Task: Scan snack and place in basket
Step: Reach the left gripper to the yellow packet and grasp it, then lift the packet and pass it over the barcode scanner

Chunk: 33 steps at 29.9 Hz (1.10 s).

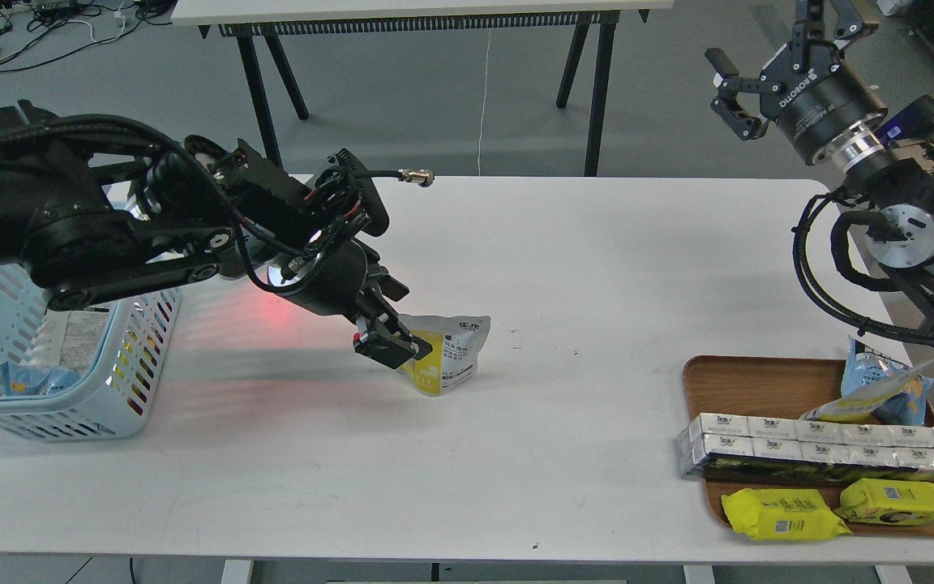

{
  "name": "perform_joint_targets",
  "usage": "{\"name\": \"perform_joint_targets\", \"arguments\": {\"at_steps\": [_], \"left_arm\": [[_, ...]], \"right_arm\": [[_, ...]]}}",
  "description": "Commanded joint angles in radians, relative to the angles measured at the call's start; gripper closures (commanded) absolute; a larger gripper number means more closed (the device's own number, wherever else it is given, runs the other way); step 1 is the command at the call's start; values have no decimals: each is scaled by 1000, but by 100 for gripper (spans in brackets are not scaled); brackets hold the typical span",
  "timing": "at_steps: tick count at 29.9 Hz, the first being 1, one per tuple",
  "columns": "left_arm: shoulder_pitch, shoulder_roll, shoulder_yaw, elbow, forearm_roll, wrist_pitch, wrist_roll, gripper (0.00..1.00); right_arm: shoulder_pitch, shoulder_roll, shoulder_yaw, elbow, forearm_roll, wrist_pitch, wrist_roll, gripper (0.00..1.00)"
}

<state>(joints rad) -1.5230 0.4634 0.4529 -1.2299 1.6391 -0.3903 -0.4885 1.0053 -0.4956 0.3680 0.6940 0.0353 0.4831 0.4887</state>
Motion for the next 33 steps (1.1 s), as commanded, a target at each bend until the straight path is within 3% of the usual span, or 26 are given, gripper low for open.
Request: {"name": "perform_joint_targets", "arguments": {"at_steps": [1, 3, 5, 8, 10, 11, 16, 25, 33], "left_arm": [[40, -41, 7, 65, 2, 17, 0, 29], [66, -63, 7, 107, 14, 50, 0, 41], [76, -75, 7, 119, 18, 100, 0, 63], [75, -80, 7, 125, 16, 119, 0, 70], [73, -80, 15, 136, 19, 117, 0, 94], [70, -78, 18, 136, 19, 108, 0, 99], [46, -65, 20, 124, 21, 4, 0, 100], [3, -17, 15, 124, 21, -1, 0, 100], [-117, 132, 24, 133, 47, -1, 0, 100]], "right_arm": [[-5, -1, 0, -1, 0, 0, 0, 1], [-10, -11, 12, 1, 0, 0, 0, 1], [-14, -21, 19, 1, 0, 0, 0, 1], [-22, -26, 19, 5, 0, 2, 0, 1], [-33, -26, 19, 7, 0, 2, 0, 1], [-36, -27, 20, 7, 0, 2, 0, 1], [-40, -35, 20, 7, 0, 2, 0, 1], [-50, -35, 31, 7, 0, 2, 0, 1], [-50, -34, 46, 9, 0, 2, 0, 1]]}}
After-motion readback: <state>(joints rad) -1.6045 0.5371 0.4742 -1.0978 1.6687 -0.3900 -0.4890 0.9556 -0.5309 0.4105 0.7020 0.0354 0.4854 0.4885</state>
